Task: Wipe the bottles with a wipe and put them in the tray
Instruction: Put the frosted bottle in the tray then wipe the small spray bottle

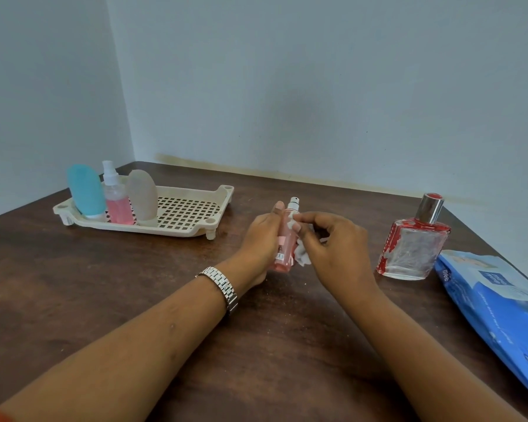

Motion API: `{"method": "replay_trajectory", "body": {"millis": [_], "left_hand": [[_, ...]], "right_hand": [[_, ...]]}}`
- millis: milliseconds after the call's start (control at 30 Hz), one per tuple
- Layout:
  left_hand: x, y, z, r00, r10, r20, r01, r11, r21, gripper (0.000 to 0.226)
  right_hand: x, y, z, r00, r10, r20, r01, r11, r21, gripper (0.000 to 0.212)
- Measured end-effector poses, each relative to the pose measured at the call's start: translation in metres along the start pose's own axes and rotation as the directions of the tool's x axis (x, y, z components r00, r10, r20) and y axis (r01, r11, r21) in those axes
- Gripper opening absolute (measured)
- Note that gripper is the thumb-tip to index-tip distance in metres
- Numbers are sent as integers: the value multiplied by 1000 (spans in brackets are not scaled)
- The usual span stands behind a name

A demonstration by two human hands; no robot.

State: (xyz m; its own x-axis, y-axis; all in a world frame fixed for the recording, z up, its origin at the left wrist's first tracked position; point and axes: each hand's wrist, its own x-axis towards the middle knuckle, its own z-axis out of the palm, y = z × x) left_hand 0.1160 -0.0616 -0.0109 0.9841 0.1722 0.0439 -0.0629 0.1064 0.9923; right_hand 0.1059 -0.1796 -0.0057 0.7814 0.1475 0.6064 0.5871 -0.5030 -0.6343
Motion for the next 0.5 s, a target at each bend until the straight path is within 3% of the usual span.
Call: {"method": "replay_trajectory", "body": {"millis": [200, 333, 500], "left_hand": [[4, 10, -8, 988, -89, -123, 84, 995, -48, 38], [6, 13, -11, 975, -156, -159, 126, 975, -185, 39], [4, 17, -8, 961, -227, -161, 169, 936, -309, 35]], "right_hand": [[-4, -2, 7, 982, -91, 167, 94, 996, -5, 16], [-6, -4, 7, 951, -184, 248, 198, 980, -31, 27], [-9, -6, 9, 957, -258, 132, 270, 959, -80, 22]]}}
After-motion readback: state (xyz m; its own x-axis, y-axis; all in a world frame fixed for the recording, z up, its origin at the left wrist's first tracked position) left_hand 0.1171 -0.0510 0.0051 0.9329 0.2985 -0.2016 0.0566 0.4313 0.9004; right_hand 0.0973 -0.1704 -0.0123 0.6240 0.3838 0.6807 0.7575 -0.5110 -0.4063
